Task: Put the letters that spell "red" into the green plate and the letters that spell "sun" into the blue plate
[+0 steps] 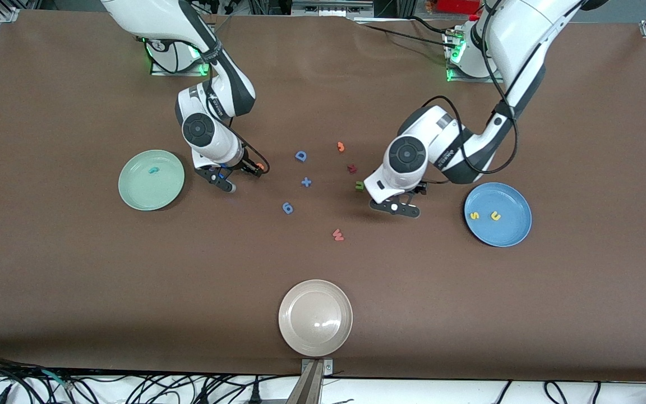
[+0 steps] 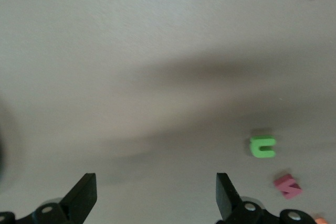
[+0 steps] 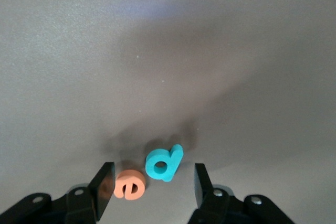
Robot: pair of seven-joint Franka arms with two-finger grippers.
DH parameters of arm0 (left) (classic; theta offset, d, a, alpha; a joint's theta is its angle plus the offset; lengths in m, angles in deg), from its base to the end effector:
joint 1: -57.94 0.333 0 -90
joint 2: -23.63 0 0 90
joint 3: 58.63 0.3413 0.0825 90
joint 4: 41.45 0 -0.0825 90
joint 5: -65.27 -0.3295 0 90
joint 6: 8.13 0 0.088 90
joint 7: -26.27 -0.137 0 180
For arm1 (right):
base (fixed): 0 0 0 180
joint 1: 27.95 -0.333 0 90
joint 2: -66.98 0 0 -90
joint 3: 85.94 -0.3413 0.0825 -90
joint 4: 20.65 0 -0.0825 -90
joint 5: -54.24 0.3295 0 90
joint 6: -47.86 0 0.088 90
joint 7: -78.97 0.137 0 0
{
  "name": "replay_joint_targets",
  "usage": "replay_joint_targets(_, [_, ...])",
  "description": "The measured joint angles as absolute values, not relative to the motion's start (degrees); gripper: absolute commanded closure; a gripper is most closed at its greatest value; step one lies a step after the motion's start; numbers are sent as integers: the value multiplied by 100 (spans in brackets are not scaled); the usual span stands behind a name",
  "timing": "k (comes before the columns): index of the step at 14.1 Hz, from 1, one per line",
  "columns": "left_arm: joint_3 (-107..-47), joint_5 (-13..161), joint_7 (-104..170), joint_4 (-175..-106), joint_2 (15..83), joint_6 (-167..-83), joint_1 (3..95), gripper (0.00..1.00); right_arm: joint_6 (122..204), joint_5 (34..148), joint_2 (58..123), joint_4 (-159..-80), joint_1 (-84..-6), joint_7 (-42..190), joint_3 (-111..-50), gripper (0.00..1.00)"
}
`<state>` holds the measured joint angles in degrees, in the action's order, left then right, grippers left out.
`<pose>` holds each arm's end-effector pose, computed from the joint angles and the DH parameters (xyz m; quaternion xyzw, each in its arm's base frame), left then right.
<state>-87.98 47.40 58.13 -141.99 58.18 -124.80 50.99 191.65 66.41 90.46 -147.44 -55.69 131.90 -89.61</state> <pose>0.5146 -0.3094 0.2698 -0.9880 0.1036 0.1023 0.0515 0.4418 0.2723 0.2225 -0.9574 0.2744 0.0894 0.0142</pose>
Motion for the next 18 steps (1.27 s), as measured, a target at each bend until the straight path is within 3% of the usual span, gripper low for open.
replay_joint_targets(6, [-8790, 4734, 6664, -14034, 6144, -12879, 4387, 0, 19228, 6632, 9066, -14792, -5569, 13190, -8949, 30])
replay_joint_targets(11, [-8732, 4733, 6725, -14020, 6522, -13563, 4315, 1, 19231, 6451, 9103, -14809, -5570, 13189, -8837, 30])
replay_joint_targets(18, [-8598, 4682, 6725, -14009, 6716, -13764, 4315, 9, 19253, 6434, 9144, -14808, -5581, 13271, -8823, 30])
